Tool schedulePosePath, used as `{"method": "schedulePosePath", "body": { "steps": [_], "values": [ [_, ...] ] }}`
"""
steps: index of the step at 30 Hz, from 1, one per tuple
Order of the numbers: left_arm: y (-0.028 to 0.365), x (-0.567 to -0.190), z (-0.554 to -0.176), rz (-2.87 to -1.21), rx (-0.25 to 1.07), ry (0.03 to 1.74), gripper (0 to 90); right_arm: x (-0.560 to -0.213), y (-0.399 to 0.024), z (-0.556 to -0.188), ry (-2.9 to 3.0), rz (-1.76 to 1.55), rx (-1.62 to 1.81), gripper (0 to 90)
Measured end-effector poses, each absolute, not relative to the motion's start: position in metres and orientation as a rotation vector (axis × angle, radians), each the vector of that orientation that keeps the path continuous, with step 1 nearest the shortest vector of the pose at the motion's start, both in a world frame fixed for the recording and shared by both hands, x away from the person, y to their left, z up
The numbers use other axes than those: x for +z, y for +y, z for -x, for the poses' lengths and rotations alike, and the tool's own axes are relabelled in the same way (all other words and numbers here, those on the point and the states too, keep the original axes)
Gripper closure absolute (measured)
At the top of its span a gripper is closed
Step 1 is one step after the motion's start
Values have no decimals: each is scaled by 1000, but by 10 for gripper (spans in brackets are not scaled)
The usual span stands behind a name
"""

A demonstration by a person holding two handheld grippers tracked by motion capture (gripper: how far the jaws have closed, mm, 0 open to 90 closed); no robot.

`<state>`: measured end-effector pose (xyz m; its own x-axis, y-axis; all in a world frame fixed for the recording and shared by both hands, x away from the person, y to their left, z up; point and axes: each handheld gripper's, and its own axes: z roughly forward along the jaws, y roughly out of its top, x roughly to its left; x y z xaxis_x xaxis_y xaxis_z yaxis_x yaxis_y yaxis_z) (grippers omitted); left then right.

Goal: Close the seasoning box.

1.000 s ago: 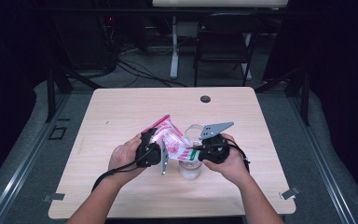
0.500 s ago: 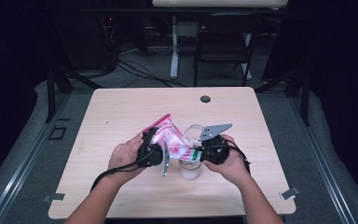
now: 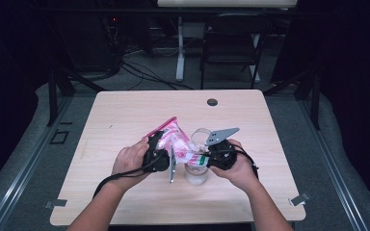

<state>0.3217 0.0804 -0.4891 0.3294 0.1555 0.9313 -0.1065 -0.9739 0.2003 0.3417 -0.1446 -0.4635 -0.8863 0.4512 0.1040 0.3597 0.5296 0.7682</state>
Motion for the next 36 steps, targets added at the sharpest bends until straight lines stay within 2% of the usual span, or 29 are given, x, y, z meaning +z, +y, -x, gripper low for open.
{"method": "schedulePosePath", "body": {
  "steps": [25,36],
  "values": [
    [78,-488,-319,-2335,1761,10,646,-463,-147,-342,2658,-716,1326,900],
    [76,-489,-317,-2313,1851,-60,646,-464,-148,-343,2655,-718,1335,900]
  ]
}}
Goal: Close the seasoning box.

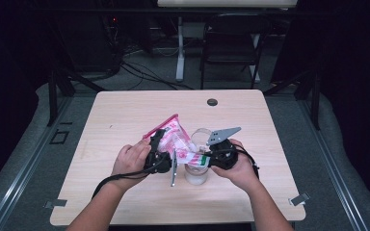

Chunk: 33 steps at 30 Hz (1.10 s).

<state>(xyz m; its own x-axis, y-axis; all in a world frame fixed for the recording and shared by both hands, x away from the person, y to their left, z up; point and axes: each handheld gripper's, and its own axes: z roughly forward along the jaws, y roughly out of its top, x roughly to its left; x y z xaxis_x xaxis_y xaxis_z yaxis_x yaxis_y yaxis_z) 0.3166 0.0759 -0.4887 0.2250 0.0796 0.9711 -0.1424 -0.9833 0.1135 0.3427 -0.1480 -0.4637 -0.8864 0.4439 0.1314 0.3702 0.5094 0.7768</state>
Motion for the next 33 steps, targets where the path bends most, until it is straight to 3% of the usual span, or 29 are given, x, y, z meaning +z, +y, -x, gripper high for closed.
{"method": "schedulePosePath", "body": {
  "steps": [33],
  "values": [
    [72,-482,-316,-2292,1898,-132,648,-469,-148,-345,2682,-719,1309,900]
  ]
}}
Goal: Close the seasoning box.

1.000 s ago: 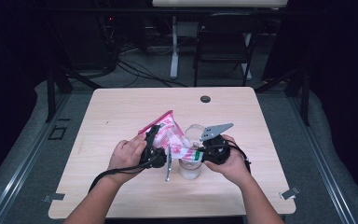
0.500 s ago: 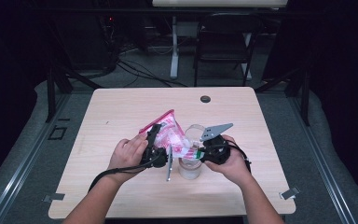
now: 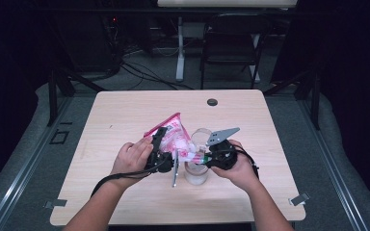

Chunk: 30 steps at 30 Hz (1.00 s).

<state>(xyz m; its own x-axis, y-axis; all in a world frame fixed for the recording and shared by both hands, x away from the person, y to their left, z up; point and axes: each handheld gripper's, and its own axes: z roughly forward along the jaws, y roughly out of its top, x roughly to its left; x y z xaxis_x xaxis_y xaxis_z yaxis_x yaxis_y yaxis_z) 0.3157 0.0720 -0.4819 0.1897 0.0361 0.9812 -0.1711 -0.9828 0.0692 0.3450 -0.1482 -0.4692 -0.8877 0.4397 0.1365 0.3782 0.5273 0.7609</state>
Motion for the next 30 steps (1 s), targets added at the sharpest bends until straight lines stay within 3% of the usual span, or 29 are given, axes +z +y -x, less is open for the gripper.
{"method": "schedulePosePath", "body": {
  "steps": [30],
  "values": [
    [77,-484,-314,-2308,1905,-121,649,-478,-139,-346,2685,-721,1276,900]
  ]
}}
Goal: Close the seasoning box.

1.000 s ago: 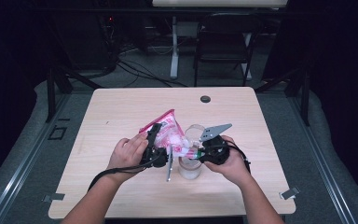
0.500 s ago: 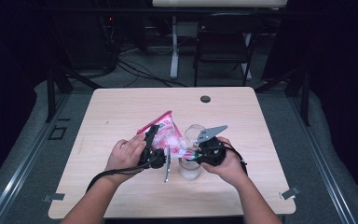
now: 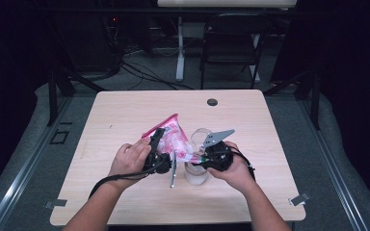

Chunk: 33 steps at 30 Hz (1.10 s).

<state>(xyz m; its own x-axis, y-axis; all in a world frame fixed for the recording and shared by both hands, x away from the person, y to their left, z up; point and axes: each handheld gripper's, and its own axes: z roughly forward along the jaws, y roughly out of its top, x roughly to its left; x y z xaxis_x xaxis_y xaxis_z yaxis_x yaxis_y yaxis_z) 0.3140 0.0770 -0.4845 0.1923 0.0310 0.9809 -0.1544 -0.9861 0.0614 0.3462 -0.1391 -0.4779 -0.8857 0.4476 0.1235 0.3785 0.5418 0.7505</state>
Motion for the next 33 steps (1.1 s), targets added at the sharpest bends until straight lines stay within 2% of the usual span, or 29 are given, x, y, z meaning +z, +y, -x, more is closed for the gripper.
{"method": "schedulePosePath", "body": {
  "steps": [16,17,21,33],
  "values": [
    [75,-483,-313,-2298,1925,-135,648,-479,-140,-346,2680,-733,1284,900],
    [76,-485,-315,-2250,1933,-156,649,-479,-140,-346,2680,-733,1284,900],
    [76,-482,-312,-2296,1930,-136,649,-479,-139,-347,2687,-730,1285,900],
    [75,-479,-310,-2278,1935,-139,649,-480,-138,-346,2682,-736,1292,900]
  ]
}}
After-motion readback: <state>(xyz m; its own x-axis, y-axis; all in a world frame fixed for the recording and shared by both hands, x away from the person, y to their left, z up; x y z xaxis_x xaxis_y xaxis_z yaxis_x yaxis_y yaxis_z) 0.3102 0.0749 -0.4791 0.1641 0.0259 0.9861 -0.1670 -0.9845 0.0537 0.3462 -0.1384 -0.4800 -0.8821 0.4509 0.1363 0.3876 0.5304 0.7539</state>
